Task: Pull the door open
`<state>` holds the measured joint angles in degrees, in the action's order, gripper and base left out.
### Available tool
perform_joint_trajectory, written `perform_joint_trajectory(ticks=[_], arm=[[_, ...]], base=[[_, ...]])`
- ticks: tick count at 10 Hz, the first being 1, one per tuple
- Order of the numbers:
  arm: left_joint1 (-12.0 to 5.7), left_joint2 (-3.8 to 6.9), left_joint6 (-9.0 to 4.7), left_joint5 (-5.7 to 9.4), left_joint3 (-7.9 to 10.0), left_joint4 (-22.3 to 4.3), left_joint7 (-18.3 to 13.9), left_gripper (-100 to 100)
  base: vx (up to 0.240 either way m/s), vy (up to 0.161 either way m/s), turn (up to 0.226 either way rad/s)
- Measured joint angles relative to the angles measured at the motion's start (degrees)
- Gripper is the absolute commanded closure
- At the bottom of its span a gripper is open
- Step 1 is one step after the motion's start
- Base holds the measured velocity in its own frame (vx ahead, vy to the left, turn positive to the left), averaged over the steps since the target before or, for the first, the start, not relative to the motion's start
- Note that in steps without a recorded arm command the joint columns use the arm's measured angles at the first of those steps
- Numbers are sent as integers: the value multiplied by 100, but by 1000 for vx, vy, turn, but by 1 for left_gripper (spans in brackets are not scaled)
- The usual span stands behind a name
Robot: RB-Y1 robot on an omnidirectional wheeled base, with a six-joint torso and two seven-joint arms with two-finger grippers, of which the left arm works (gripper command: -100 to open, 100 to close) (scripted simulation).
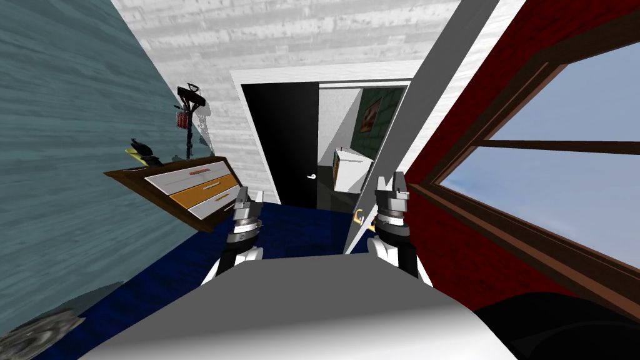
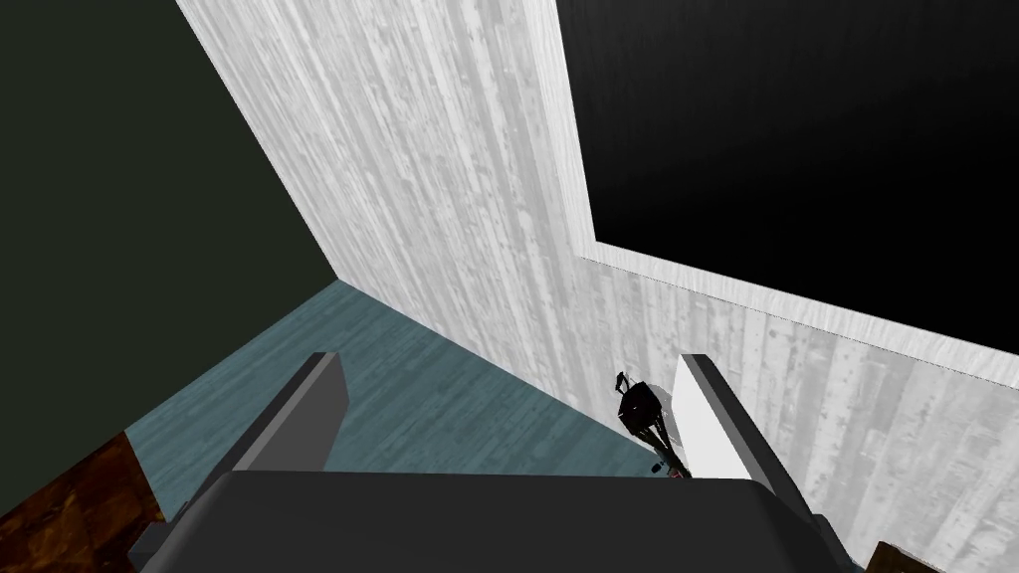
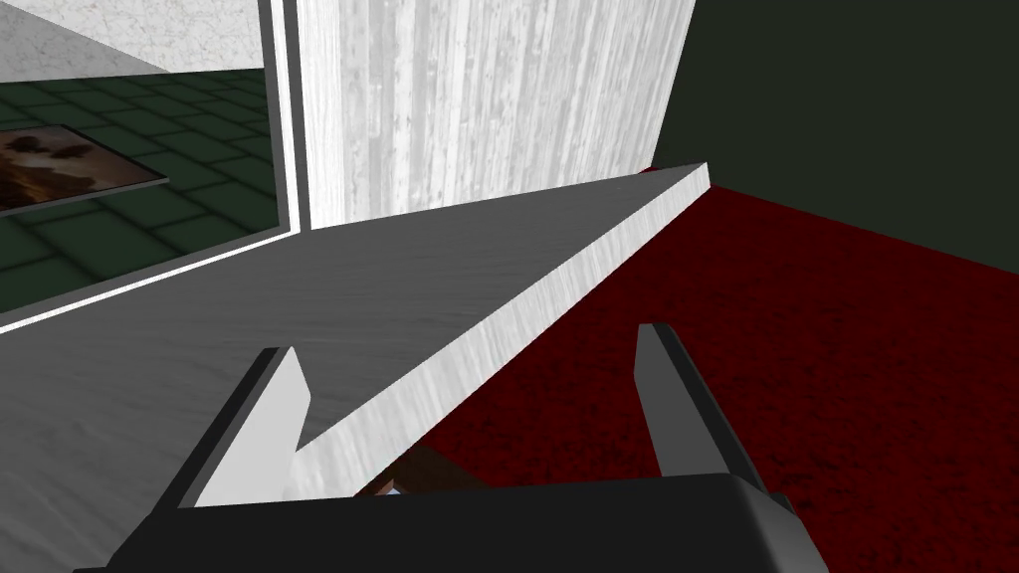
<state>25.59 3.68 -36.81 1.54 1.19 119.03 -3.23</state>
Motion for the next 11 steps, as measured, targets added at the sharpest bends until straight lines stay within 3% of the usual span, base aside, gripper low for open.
perform_joint_trajectory(ticks=[11], arm=[[-498,129,-141,34,35,-1552,154,-100]], base=[[97,27,-61]])
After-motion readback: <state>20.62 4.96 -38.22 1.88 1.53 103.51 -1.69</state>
